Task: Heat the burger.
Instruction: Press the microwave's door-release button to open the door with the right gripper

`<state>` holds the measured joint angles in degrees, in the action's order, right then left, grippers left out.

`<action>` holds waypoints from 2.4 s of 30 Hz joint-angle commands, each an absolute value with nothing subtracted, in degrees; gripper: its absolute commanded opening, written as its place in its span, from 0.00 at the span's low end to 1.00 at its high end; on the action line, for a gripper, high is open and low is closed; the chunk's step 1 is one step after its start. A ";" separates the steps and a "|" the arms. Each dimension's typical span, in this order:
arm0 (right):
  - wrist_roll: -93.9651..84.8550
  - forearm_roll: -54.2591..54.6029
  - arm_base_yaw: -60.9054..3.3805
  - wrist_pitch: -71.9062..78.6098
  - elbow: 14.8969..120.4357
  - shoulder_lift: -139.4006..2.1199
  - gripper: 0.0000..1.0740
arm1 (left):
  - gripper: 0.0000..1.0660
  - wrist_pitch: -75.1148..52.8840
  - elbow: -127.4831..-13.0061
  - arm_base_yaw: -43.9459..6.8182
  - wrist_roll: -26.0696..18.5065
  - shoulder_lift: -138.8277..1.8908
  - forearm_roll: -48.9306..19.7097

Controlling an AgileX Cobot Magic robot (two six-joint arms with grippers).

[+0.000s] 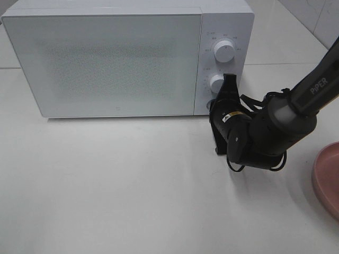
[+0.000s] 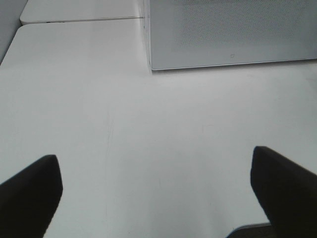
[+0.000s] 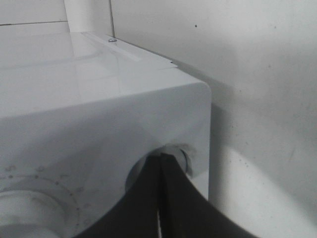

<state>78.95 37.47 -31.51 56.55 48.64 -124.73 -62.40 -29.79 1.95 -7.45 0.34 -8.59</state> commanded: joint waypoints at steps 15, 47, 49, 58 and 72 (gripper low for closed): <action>73.80 41.54 -30.88 57.52 58.33 -127.48 0.00 | 0.91 -61.42 -29.68 1.72 -7.39 1.78 -8.59; 69.04 50.31 -35.07 58.84 59.13 -127.43 0.00 | 0.91 -61.42 -29.68 1.72 -7.39 1.78 -8.59; 68.93 50.36 -35.52 58.84 59.13 -127.43 0.00 | 0.91 -61.42 -29.68 1.72 -7.39 1.78 -8.59; 68.75 50.02 -35.52 58.90 56.61 -125.94 0.00 | 0.91 -61.42 -29.68 1.72 -7.39 1.78 -8.59; 70.24 44.98 -36.15 54.55 51.85 -123.76 0.00 | 0.91 -61.42 -29.68 1.72 -7.39 1.78 -8.59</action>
<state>70.02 48.36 -36.04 54.83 51.51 -124.73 -62.34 -29.79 1.95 -7.45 0.34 -8.54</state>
